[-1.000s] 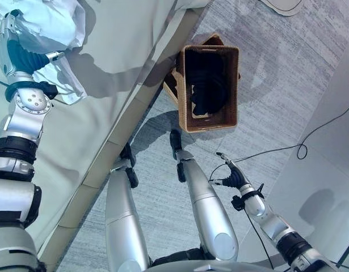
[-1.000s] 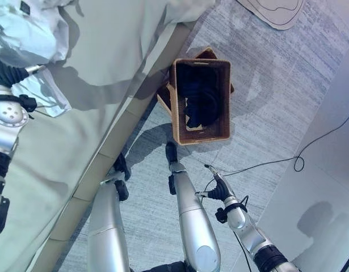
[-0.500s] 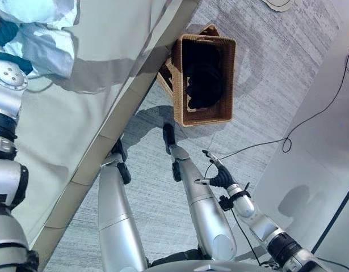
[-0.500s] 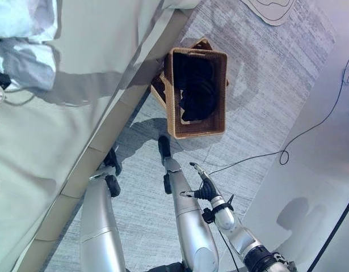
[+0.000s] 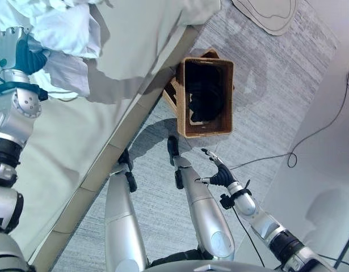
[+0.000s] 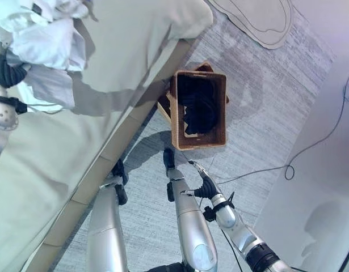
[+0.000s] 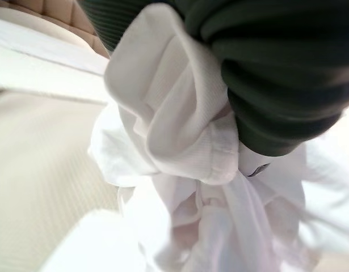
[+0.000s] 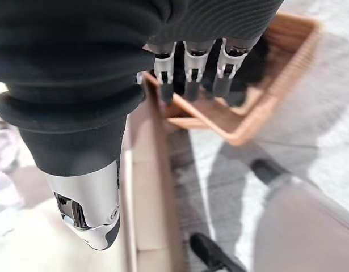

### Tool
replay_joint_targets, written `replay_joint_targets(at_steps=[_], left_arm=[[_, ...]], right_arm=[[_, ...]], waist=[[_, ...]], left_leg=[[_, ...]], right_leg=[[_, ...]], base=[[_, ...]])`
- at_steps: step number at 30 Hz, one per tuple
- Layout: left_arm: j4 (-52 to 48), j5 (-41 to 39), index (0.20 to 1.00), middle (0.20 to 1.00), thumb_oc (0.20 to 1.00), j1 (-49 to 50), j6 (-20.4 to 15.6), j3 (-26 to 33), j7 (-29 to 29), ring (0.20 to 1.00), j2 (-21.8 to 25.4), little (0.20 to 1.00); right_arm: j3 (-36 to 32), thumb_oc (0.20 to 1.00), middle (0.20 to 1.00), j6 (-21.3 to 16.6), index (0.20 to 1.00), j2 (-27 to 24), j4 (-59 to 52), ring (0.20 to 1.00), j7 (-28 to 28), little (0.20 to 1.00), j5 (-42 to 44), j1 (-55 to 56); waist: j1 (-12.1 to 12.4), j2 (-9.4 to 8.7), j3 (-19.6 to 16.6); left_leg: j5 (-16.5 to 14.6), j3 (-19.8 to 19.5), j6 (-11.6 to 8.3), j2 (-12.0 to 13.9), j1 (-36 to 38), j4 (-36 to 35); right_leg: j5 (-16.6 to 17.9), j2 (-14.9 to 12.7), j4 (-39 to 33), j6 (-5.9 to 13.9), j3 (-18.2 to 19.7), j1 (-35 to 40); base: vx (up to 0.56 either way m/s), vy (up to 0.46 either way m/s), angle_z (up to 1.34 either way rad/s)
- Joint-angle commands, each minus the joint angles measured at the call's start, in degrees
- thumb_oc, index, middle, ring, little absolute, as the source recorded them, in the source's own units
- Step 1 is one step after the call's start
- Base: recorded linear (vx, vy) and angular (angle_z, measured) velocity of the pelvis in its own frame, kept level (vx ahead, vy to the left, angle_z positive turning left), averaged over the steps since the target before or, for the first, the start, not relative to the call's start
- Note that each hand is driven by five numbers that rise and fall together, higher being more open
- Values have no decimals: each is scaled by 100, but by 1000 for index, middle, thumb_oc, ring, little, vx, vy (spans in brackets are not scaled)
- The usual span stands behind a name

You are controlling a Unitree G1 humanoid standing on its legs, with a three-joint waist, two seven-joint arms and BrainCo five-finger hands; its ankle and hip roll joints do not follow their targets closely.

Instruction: Pick up clothes into the bucket

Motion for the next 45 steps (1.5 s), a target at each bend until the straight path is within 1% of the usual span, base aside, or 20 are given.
replay_joint_targets(at_steps=[1, 2, 3, 4, 5, 7, 8, 10, 11, 15, 16, 21, 22, 23, 28, 34, 36, 39, 41, 45], left_arm=[[-576, -536, 200, 200, 200, 30, -409, 836, 168, 200, 298, 200], [-640, -625, 200, 200, 200, 108, -448, 939, 164, 200, 259, 200], [-854, -898, 200, 200, 200, 267, -596, 1227, 137, 200, 200, 200], [-861, -897, 200, 200, 200, 290, -595, 1242, 136, 200, 198, 200], [-1082, -1144, 200, 200, 200, 361, -707, 1428, 120, 200, 195, 200], [-1120, -1249, 200, 200, 200, 464, -754, 1519, 133, 200, 145, 200], [-1304, -1470, 200, 200, 200, 577, -867, 1655, 129, 200, 101, 200], [-1391, -1491, 200, 200, 200, 668, -886, 1726, 102, 200, 100, 200], [-1563, -1523, 200, 200, 200, 775, -953, 1792, 68, 200, 80, 200], [-1795, -1599, 200, 200, 200, 921, -1060, 1834, -68, 200, 47, 200], [-1799, -1599, 200, 200, 200, 926, -1059, 1841, -69, 200, 47, 200], [-2160, -1888, 200, 200, 200, 1154, -1241, 1918, -365, 200, 18, 200], [-2172, -1891, 200, 200, 200, 1174, -1238, 1932, -370, 200, 17, 200], [-2332, -1990, 200, 200, 200, 1305, -1311, 1968, -493, 200, 9, 200], [-2686, -2284, 200, 200, 200, 1507, -1436, 1959, -775, 200, 9, 200], [-3358, -3037, 200, 200, 200, 1523, -1625, 1593, -1343, 200, -116, 200], [-3738, -3559, 200, 200, 200, 1495, -1707, 1383, -1681, 200, -239, 200], [-3937, -3902, 200, 200, 200, 1432, -1718, 1212, -1919, 200, -288, 200], [-4258, -4472, 200, 200, 200, 1397, -1679, 991, -2270, 200, -323, 200], [-4565, -4807, 200, 200, 200, 1341, -1620, 760, -2555, 200, -179, 200]], right_arm=[[-346, 1000, 1000, -91, 1000, -344, -439, 1000, 50, 1000, -141, 204], [-421, 1000, 1000, -59, 1000, -334, -413, 1000, 89, 1000, -147, 209], [-522, 1000, 1000, -19, 1000, -341, -368, 1000, 154, 1000, -180, 248], [-515, 1000, 1000, -20, 1000, -346, -367, 1000, 154, 1000, -179, 253], [-644, 1000, 1000, 20, 1000, -388, -353, 1000, 221, 1000, -203, 280], [-679, 1000, 1000, 35, 1000, -422, -360, 1000, 247, 1000, -229, 315], [-754, 1000, 1000, 63, 1000, -445, -360, 1000, 335, 1000, -243, 384], [-800, 1000, 1000, 82, 1000, -452, -370, 1000, 383, 1000, -237, 427], [-865, 1000, 1000, 97, 1000, -473, -429, 1000, 471, 1000, -219, 492], [-998, 1000, 1000, 103, 1000, -522, -677, 1000, 636, 1000, -195, 607], [-1000, 1000, 1000, 106, 1000, -525, -684, 1000, 638, 1000, -195, 608], [-1187, 1000, 1000, 87, 1000, -504, -1192, 1000, 803, 1000, -122, 607], [-1188, 1000, 1000, 95, 1000, -508, -1206, 1000, 809, 1000, -120, 616], [-1296, 1000, 1000, 47, 1000, -445, -1463, 1000, 801, 1000, 29, 520], [-1501, 1000, 1000, -43, 1000, -295, -2102, 1000, 704, 1000, 290, 181], [-1462, 1000, 1000, -84, 1000, 107, -2751, 1000, 592, 1000, 841, -612], [-1383, 1000, 1000, -17, 1000, 186, -2778, 1000, 612, 1000, 1095, -910], [-1298, 1000, 1000, 56, 1000, 193, -2686, 1000, 695, 1000, 1382, -993], [-1192, 1000, 1000, 183, 1000, 205, -2590, 1000, 792, 1000, 1599, -1030], [-1125, 1000, 1000, 247, 1000, 139, -2523, 1000, 843, 1000, 1652, -1044]], waist=[[422, 19, 35], [472, 66, 35], [561, 198, 35], [551, 199, 35], [631, 325, 25], [644, 381, -21], [699, 492, -206], [700, 526, -319], [710, 635, -504], [714, 764, -901], [706, 760, -905], [725, 796, -1430], [725, 799, -1426], [736, 810, -1599], [755, 844, -1916], [799, 896, -2234], [818, 904, -2354], [830, 905, -2411], [833, 920, -2507], [828, 929, -2552]], left_leg=[[-796, 2, 311, -547, 741, 263], [-753, -49, 298, -589, 890, 167], [-624, -167, 248, -641, 1301, -130], [-616, -171, 247, -646, 1326, -153], [-516, -255, 207, -696, 1677, -366], [-454, -308, 186, -723, 1874, -527], [-342, -369, 151, -750, 2163, -801], [-241, -414, 137, -787, 2294, -966], [-171, -492, 105, -806, 2562, -1215], [-37, -580, 63, -854, 3054, -1652], [3, -583, 64, -862, 3045, -1674], [-7, -534, 52, -811, 3512, -1930], [-4, -533, 51, -808, 3531, -1945], [-2, -506, 44, -770, 3669, -2046], [17, -457, 31, -709, 3988, -2293], [15, -433, 19, -674, 4353, -2491], [-1, -442, 12, -661, 4494, -2541], [-6, -452, 3, -646, 4573, -2575], [-10, -450, -10, -625, 4673, -2610], [-2, -472, -20, -613, 4724, -2638]], right_leg=[[759, -223, -942, 320, -66, 449], [738, -259, -954, 307, -116, 617], [669, -328, -983, 287, -234, 1003], [670, -332, -996, 287, -240, 1025], [604, -395, -1017, 250, -344, 1368], [562, -411, -1046, 237, -387, 1543], [486, -441, -1074, 217, -491, 1786], [488, -478, -1118, 209, -545, 1894], [390, -472, -1126, 205, -640, 2103], [286, -456, -1264, 189, -793, 2537], [318, -464, -1285, 188, -797, 2530], [265, -411, -1560, 178, -869, 3022], [269, -408, -1573, 177, -868, 3039], [261, -381, -1677, 180, -873, 3173], [244, -346, -1861, 179, -869, 3467], [152, -306, -1948, 153, -876, 3797], [108, -303, -1984, 133, -877, 3945], [87, -305, -2007, 122, -883, 4033], [59, -305, -2030, 114, -895, 4142], [50, -297, -2055, 104, -921, 4210]], base=[[5, -73, 43], [19, -82, 41], [21, -81, 26], [34, -76, 33], [43, -34, 38], [61, -29, 40], [101, -21, 26], [98, -14, 24], [102, -8, 29], [103, -13, 31], [91, -16, 16], [102, -15, 4], [96, -14, -2], [97, -7, 0], [95, 0, 1], [70, 0, -4], [65, -9, 1], [41, -6, -1], [47, -6, 0], [11, -4, 0]])
